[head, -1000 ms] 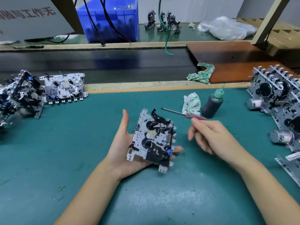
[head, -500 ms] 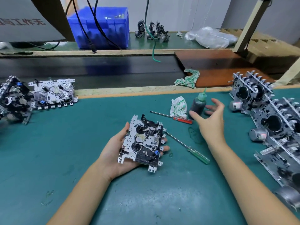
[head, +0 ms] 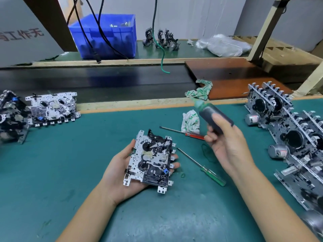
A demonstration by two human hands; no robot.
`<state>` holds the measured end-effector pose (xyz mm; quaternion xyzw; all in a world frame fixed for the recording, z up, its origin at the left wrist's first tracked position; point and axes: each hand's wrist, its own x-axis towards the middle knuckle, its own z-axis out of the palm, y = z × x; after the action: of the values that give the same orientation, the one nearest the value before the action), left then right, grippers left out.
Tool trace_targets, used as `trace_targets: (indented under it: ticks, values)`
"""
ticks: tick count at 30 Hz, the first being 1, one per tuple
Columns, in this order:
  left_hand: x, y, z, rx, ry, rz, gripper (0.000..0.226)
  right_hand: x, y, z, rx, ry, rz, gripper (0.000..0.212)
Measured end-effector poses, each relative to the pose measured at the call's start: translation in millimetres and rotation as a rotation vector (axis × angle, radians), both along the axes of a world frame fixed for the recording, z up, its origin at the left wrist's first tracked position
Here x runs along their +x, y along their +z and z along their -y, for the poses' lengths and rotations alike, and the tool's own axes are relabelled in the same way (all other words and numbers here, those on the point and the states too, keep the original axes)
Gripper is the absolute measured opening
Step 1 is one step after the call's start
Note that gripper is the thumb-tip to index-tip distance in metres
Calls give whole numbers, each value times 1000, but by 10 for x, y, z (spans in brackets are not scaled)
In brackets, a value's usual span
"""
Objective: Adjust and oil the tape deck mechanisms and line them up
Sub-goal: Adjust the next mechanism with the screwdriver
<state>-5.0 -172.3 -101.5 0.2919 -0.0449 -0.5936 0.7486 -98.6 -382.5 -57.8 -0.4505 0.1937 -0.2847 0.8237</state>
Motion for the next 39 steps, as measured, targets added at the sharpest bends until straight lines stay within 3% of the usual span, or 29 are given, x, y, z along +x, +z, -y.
trace_targets:
  ticks: [2,4,8,12,19,24,39]
  values:
    - [-5,15,3,0,31,-14,66,-30,43,-74,255,40,94,25]
    - [-14,17,7,-12,61,-41,69,-37,56,-132,301,31,81,38]
    - [-24,29,27,3,78,-65,83,-23,30,-258,149,-14,-65,40]
    - [-37,58,20,10,57,-55,80,-17,-11,-329,50,-90,-102,33]
    - [-38,66,14,19,21,-29,76,-14,10,-392,-139,-23,-134,44]
    - [-41,72,19,11,29,-27,76,-15,-35,-354,-145,-8,-123,28]
    - [-37,56,21,-4,14,-22,77,6,-89,-353,-169,12,-101,35]
